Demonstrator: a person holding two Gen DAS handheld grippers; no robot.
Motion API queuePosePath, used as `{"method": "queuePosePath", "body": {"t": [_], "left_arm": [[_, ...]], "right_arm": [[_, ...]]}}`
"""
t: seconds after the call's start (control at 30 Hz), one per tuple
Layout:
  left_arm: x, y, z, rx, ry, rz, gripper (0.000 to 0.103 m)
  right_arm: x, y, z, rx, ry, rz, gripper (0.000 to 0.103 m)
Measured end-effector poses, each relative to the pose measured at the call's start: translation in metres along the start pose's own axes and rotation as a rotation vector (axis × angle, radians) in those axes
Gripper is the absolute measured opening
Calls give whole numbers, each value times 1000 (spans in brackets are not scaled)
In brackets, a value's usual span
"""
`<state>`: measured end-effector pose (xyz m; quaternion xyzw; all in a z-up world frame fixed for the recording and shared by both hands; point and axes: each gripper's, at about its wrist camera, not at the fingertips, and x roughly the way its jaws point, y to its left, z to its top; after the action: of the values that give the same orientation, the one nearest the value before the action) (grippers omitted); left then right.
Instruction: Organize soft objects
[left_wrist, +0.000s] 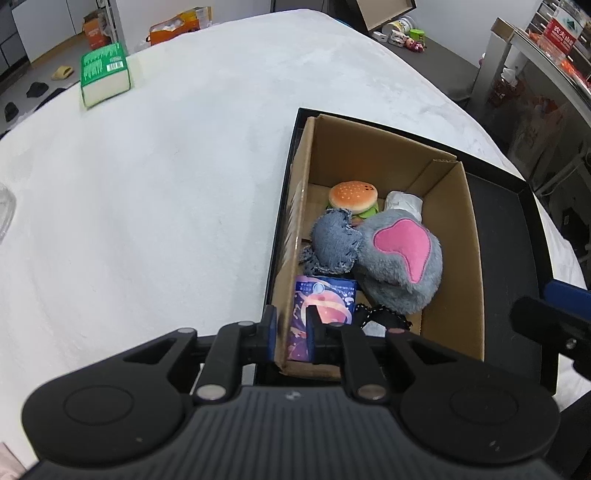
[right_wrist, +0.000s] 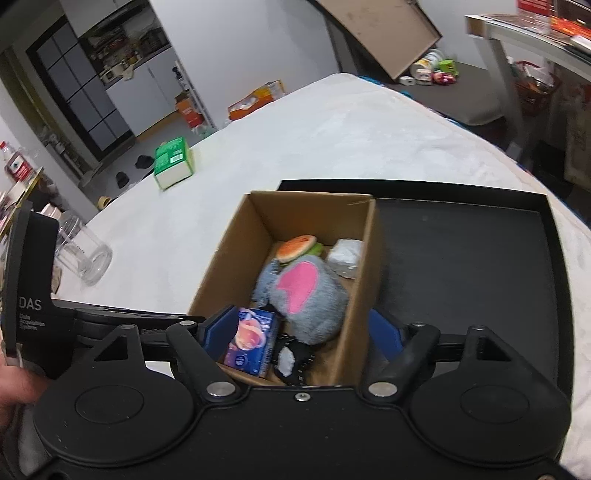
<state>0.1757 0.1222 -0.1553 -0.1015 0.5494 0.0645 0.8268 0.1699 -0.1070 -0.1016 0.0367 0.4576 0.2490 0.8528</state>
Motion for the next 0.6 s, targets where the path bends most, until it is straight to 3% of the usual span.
{"method": "queuePosePath", "body": {"t": [0.17,0.33,0.6], "left_arm": [[-7,-7,1,12,-19,18,40],[-20,-12,0,-1,-51,20,69],[-40,-34,-11,49,-88,-2,73]], "right_arm": [[-14,-15,-2,22,-22,-29,86],[-26,-30,-5,54,-33,-73,99],[-47,-41,-10,84,-73,-117,103]]}}
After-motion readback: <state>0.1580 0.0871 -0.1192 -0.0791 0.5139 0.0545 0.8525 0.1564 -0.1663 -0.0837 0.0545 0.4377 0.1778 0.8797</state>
